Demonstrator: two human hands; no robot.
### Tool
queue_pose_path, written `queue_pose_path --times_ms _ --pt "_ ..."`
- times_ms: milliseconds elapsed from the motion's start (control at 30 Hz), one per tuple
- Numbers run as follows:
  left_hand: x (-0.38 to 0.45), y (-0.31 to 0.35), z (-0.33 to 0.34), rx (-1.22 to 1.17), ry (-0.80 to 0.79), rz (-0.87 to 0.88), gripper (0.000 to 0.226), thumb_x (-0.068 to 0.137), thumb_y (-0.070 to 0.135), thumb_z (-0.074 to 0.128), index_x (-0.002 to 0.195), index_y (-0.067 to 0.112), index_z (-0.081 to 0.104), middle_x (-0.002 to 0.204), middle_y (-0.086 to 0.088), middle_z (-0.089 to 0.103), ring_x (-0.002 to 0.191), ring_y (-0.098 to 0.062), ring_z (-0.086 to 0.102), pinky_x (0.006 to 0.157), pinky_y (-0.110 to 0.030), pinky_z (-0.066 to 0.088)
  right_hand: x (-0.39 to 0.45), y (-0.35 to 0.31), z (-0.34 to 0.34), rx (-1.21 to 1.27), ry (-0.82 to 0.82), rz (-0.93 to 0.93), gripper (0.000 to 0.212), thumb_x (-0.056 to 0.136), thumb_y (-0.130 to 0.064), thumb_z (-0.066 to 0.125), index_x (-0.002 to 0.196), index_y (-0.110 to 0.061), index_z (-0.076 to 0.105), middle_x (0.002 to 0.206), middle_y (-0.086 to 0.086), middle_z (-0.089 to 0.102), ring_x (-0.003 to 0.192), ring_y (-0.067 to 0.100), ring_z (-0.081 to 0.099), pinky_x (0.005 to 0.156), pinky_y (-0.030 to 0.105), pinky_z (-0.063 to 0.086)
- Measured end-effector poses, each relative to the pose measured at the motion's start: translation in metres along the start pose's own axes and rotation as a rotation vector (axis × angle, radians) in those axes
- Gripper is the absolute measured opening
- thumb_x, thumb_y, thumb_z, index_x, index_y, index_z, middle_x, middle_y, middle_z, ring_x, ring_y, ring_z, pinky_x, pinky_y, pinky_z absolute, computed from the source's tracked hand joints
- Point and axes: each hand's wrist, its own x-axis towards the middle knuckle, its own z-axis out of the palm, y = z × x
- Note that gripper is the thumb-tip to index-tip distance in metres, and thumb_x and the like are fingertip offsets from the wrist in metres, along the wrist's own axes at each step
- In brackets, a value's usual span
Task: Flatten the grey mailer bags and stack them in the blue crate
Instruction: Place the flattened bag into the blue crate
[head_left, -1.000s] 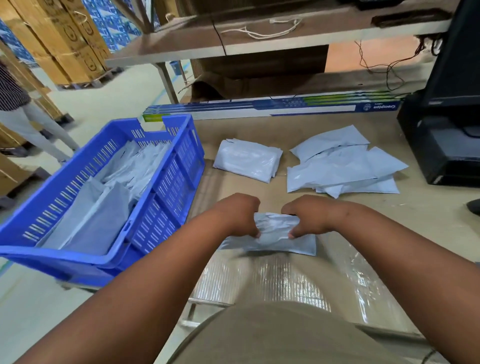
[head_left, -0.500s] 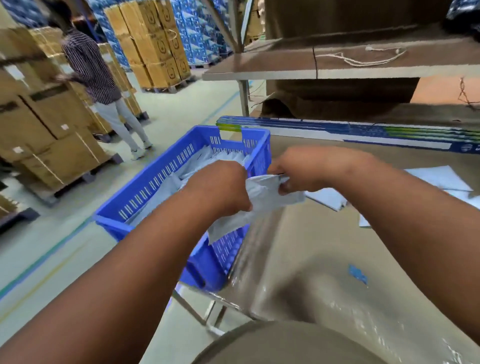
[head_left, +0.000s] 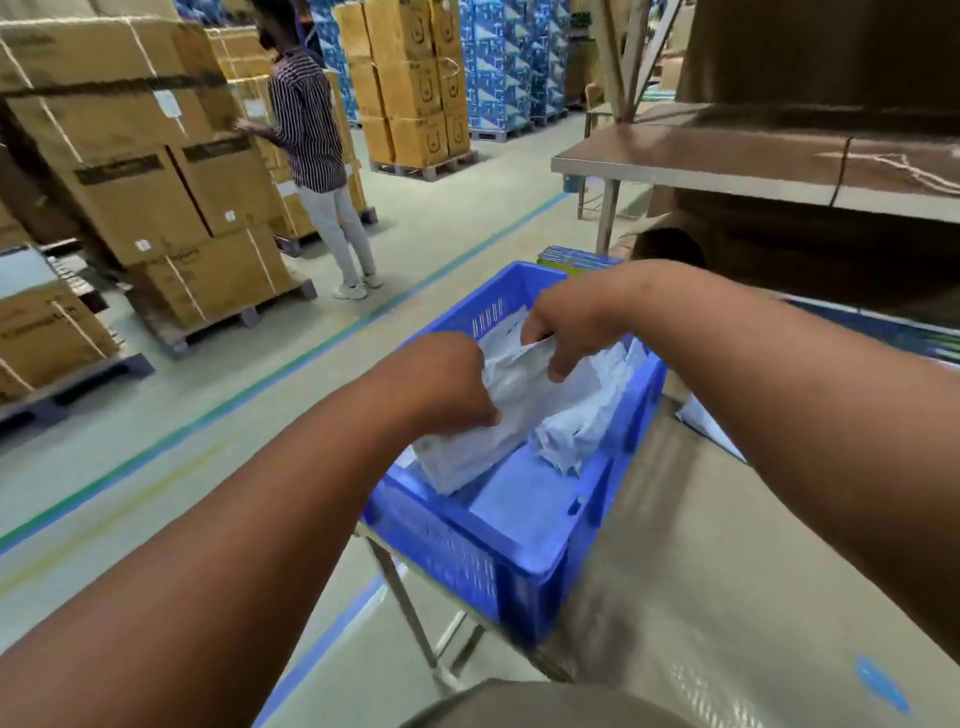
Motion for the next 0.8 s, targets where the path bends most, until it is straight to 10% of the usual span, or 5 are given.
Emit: queue_pose_path --times_ms 267,600,733,800 --pt "0.048 -0.041 0.047 -0.002 -0.361 -0.027 0.046 0.073 0.054 0.091 0.095 0.018 0.072 0.078 0.002 0.065 0.075 -0.024 0.067 0.075 -0.033 0.056 0.105 -0.041 0.056 0.079 -0.408 -0.03 0.019 0.091 -0.014 0.083 0.099 -0.026 0.07 0.097 -0.002 0.069 0.066 0.011 0.071 0.071 0.036 0.066" --pt "0.076 -0.078 0.072 0.026 -0.685 0.006 0.028 0.085 0.042 0.083 0.083 0.014 0.076 0.08 -0.001 0.074 0.074 -0.023 0.068 0.084 -0.034 0.057 0.17 -0.063 0.096 -0.119 -0.483 -0.128 0.064 0.086 -0.016 0.082 0.143 -0.032 0.059 0.115 0.0 0.071 0.099 0.023 0.065 0.092 0.034 0.05" --pt "0.077 -0.07 0.094 0.047 -0.652 0.007 0.037 0.087 0.049 0.083 0.087 0.016 0.066 0.08 -0.001 0.066 0.072 -0.022 0.062 0.082 -0.034 0.054 0.181 -0.069 0.102 -0.135 -0.37 -0.101 0.013 0.088 -0.018 0.077 0.092 -0.025 0.067 0.077 -0.007 0.064 0.076 0.023 0.061 0.075 0.032 0.052" --pt "0.081 -0.068 0.1 0.045 -0.596 -0.008 0.032 0.085 0.046 0.085 0.09 0.019 0.069 0.085 -0.001 0.07 0.079 -0.023 0.068 0.086 -0.035 0.057 0.184 -0.067 0.104 -0.123 -0.288 -0.105 0.025 0.089 -0.015 0.073 0.074 -0.026 0.056 0.07 -0.006 0.06 0.068 0.021 0.056 0.065 0.027 0.05"
